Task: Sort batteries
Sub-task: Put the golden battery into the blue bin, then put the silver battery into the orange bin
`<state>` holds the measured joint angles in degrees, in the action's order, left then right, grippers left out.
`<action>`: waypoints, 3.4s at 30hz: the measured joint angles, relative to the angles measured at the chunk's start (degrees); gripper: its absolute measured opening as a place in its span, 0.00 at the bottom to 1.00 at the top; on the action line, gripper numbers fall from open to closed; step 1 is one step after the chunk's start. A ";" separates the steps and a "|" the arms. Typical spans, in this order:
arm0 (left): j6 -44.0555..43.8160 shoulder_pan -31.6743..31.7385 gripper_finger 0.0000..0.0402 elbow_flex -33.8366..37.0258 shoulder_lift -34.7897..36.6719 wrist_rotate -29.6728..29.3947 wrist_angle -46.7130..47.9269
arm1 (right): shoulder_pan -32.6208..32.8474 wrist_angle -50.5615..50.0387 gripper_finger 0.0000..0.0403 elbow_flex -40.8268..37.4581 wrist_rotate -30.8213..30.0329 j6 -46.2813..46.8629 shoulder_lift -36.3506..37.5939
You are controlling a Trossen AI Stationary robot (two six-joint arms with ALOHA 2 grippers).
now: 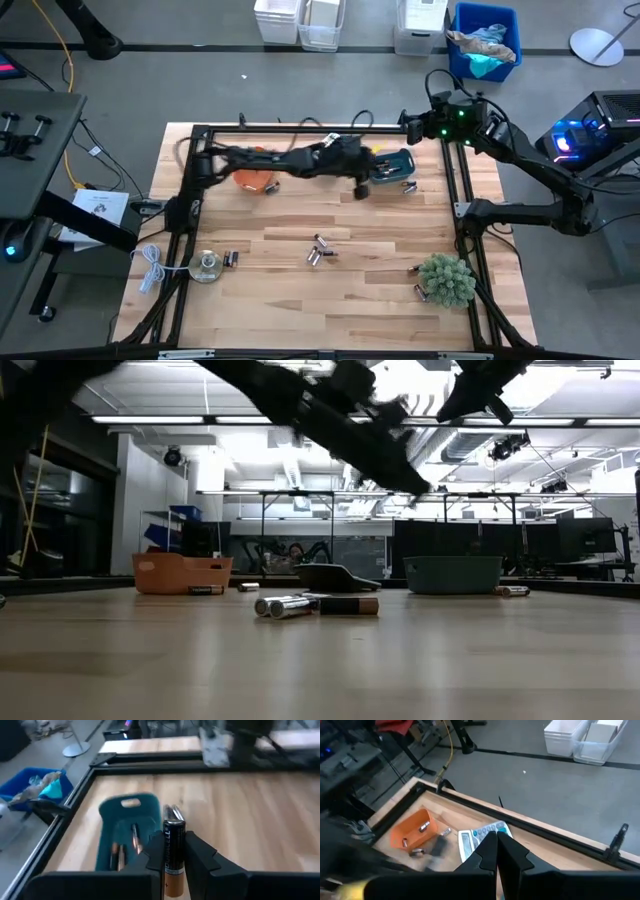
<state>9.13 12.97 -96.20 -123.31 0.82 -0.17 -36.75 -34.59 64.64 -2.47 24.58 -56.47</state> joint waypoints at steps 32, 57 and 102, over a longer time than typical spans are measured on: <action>-18.97 -0.58 0.56 19.39 23.74 8.96 15.98 | 0.45 -2.70 0.00 0.00 6.78 -1.67 -0.13; -19.94 -6.17 0.54 59.14 74.54 -6.11 7.92 | 41.20 5.75 0.40 10.34 10.64 13.13 -49.38; -24.01 -3.47 0.54 46.10 85.98 -3.32 3.94 | 26.94 22.67 0.08 45.79 1.50 19.63 -76.31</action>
<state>-14.87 9.50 -50.11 -37.33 -2.50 3.76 -9.81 -11.93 110.43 -0.97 44.21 -132.78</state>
